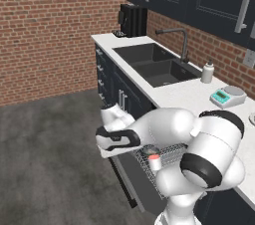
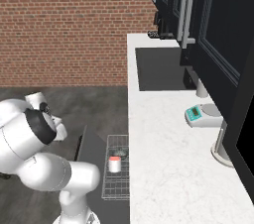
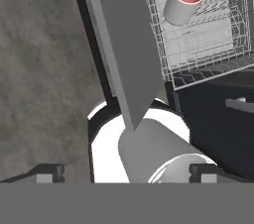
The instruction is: Pick up the cup and bowl from the counter, place them in the dishwasher, and close the dishwasher door.
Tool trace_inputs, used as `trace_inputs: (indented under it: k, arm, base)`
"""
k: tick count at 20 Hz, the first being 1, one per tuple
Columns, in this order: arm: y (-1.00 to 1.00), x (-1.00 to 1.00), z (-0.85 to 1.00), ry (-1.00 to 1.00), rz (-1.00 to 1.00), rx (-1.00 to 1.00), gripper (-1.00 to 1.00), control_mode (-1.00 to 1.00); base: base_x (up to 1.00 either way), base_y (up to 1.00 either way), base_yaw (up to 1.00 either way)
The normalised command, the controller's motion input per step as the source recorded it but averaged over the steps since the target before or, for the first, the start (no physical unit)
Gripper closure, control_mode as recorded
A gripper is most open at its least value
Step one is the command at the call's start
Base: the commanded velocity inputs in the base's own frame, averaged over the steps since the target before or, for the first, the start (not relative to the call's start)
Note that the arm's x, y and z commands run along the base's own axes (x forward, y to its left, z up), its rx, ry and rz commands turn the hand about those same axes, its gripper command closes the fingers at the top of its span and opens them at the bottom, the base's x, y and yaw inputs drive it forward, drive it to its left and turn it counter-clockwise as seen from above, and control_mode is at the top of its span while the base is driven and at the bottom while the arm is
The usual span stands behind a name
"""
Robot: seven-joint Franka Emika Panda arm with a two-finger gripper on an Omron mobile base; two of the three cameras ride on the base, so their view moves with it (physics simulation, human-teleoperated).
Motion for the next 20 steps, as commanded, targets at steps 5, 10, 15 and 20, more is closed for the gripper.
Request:
trace_inputs:
  k: [5, 10, 15, 20]
  arm:
    - [0.37, 0.00, -0.07, -0.14, 0.01, -0.19, -1.00, -1.00]
    - [0.31, 0.00, -0.04, -0.07, 0.00, -0.20, -1.00, -1.00]
    - [0.02, 0.01, -0.20, -0.02, 0.00, -0.13, -1.00, -1.00]
    - [0.05, 0.18, -0.51, -0.01, 0.00, -0.11, -1.00, -1.00]
  base:
    - [0.00, 0.00, 0.00]
    - [0.00, 0.00, 0.00]
    - [0.00, 0.00, 0.00]
    - [0.00, 0.00, 0.00]
